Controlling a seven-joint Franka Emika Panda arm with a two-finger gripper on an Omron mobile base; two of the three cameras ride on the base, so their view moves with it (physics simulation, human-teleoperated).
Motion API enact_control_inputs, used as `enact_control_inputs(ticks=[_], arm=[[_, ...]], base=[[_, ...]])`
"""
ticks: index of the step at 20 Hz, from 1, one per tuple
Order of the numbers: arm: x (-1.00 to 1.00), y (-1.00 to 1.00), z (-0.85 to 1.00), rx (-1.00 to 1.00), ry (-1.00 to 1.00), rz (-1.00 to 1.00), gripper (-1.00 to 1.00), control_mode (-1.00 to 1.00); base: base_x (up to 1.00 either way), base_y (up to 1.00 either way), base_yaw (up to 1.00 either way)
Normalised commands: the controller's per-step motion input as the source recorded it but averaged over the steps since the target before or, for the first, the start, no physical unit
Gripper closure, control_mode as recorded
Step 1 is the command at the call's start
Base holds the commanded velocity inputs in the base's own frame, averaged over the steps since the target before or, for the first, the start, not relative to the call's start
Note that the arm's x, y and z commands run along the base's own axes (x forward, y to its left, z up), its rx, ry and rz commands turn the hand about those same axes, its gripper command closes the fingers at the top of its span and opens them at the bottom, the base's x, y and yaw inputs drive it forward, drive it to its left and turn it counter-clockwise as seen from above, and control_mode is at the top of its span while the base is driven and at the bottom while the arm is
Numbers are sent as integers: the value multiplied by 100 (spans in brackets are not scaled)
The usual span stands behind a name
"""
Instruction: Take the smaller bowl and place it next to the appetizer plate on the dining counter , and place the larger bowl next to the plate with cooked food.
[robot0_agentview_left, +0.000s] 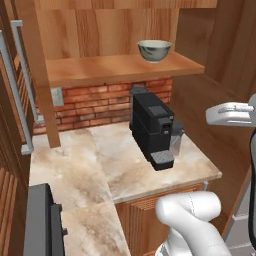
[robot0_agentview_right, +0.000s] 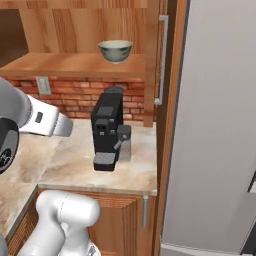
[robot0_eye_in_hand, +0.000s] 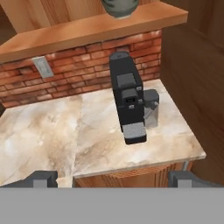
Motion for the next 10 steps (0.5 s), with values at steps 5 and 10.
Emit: enact_control_inputs(ticks=[5, 10], arm=[[0, 0, 0, 0, 0, 0, -100, 100], [0, 0, 0, 0, 0, 0, -100, 100]], base=[[82, 27, -13], [100, 37, -16]])
